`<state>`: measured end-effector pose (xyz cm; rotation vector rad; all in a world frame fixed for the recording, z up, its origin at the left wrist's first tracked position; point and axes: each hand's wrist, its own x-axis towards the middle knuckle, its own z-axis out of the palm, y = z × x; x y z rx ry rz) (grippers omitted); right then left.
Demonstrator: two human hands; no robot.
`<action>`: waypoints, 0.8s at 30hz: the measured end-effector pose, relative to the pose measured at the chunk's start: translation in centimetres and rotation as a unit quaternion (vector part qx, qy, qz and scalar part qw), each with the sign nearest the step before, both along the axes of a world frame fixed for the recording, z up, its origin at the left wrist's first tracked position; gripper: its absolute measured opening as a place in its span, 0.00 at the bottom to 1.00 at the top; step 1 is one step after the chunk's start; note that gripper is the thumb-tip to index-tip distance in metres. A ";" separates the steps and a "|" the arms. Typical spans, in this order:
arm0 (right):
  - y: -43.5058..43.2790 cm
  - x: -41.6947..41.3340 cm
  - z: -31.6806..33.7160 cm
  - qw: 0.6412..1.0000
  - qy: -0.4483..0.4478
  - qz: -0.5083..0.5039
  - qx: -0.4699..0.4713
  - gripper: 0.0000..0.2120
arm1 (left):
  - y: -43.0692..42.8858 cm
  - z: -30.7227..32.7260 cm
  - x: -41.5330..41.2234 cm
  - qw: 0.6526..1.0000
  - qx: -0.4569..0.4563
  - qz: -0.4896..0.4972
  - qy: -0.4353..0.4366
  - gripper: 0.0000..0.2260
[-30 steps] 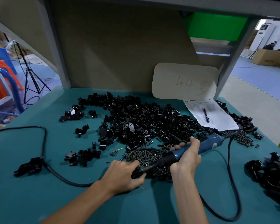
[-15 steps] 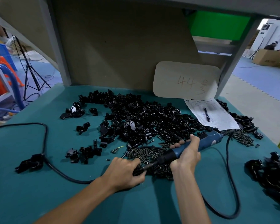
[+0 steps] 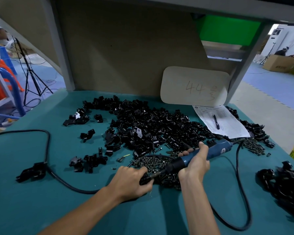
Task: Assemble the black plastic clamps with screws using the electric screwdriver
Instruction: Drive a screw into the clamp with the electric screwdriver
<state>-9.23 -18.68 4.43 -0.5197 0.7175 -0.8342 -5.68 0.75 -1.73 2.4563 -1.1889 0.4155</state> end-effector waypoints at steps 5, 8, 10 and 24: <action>1.0 0.5 -0.3 0.997 0.012 -0.003 -0.077 0.29 | 0.1 0.1 -0.2 0.999 -0.033 0.016 0.000 0.17; 0.9 0.5 -0.8 0.996 0.009 0.003 -0.086 0.32 | 0.2 -0.1 -0.2 0.999 -0.036 0.020 0.009 0.18; 0.6 0.4 -0.9 0.997 -0.004 0.006 -0.076 0.34 | 0.2 -0.1 -0.2 0.999 -0.031 0.013 0.007 0.19; -0.1 0.2 -1.5 0.998 -0.045 0.010 -0.051 0.44 | 0.0 -0.4 0.0 1.000 0.009 -0.001 0.018 0.22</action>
